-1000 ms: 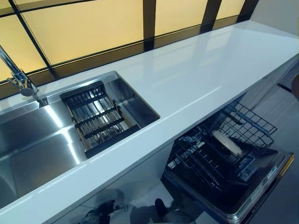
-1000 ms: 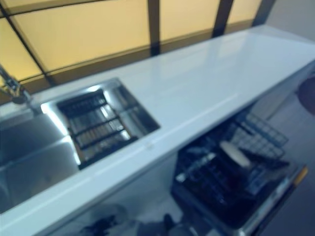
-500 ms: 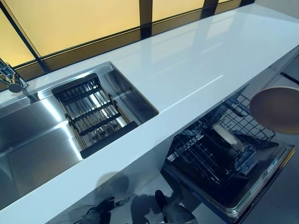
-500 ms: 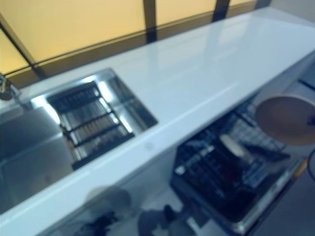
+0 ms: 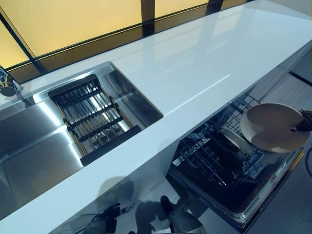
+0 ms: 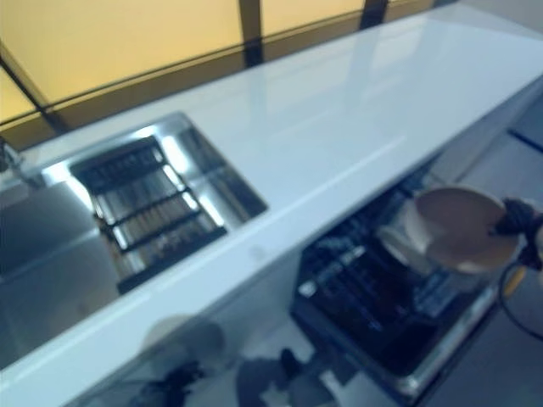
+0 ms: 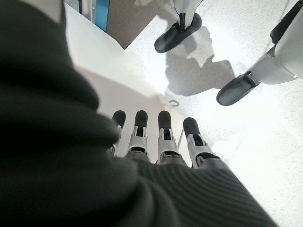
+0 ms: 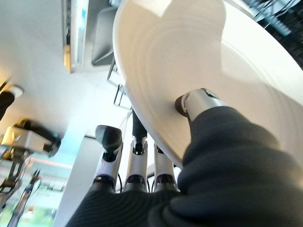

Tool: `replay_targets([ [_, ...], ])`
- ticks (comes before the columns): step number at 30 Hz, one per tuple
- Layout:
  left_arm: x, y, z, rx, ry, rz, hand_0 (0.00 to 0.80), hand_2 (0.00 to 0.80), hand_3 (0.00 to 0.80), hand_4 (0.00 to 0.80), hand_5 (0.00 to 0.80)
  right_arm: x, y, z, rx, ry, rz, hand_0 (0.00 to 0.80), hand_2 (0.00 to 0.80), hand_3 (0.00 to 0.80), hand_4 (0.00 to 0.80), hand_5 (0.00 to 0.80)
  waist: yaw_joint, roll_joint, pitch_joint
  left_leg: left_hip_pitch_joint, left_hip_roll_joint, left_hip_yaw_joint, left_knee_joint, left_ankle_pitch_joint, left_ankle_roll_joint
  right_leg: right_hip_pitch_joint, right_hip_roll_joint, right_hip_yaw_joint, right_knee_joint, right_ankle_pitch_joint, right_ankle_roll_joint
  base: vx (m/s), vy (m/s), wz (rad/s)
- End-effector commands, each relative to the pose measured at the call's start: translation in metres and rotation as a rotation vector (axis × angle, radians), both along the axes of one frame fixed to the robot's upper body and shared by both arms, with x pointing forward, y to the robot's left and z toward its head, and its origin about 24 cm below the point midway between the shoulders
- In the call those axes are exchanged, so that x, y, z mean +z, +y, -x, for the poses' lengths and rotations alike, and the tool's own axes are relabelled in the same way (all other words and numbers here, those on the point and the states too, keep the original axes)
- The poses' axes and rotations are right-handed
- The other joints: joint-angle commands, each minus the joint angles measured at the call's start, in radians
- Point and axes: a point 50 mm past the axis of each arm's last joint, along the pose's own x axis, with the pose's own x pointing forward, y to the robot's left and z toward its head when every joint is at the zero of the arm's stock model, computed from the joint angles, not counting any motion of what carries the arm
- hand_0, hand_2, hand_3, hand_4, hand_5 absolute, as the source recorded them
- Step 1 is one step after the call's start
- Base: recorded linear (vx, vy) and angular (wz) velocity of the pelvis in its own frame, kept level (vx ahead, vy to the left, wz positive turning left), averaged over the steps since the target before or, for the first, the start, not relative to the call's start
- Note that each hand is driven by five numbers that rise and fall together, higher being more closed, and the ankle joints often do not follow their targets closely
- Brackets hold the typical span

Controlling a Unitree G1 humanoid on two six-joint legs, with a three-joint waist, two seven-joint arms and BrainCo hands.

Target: Take plates into dishwasher

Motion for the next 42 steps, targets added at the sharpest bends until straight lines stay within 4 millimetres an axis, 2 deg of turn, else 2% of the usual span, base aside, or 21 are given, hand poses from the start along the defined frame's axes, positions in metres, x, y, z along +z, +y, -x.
replay_targets([
  [1,0.006,0.024,-0.005,0.005,-0.018,-0.078,0.0,0.0,0.0,0.0,0.0,0.0,0.01,-0.006,0.011,-0.026,-0.023,0.8,0.8,0.8,0.8,0.8,0.026,-0.082,-0.015,0.036,0.021,-0.023,0.004,-0.017,0.024,0.025,-0.028,0.017,0.003,-0.011,0.081,0.0,0.0,0.0],
  [21,0.009,0.022,-0.012,-0.001,-0.04,-0.075,0.0,0.0,0.0,0.0,0.0,-0.032,0.048,-0.02,0.084,0.107,-0.03,0.8,0.8,0.8,0.8,0.8,0.05,-0.087,0.007,0.027,0.021,-0.045,0.004,-0.011,0.025,0.026,-0.031,0.018,0.003,-0.011,0.08,0.0,0.0,0.0],
  [33,0.01,0.016,-0.019,-0.009,-0.067,-0.074,0.0,0.0,0.0,0.0,0.0,-0.077,0.072,-0.019,0.075,0.204,-0.071,0.8,0.8,0.8,0.8,0.8,0.07,-0.081,0.015,0.026,0.02,-0.068,0.004,-0.011,0.029,0.031,-0.035,0.015,0.003,-0.012,0.079,-0.003,-0.003,0.02],
  [42,0.009,0.01,-0.02,-0.038,-0.067,-0.071,0.0,0.0,0.0,0.0,0.0,-0.11,0.082,-0.018,0.041,0.279,-0.062,0.8,0.8,0.8,0.8,0.8,0.09,-0.073,0.017,0.021,0.017,-0.091,0.004,-0.011,0.03,0.032,-0.042,0.007,0.003,-0.015,0.078,-0.01,-0.001,0.05],
])
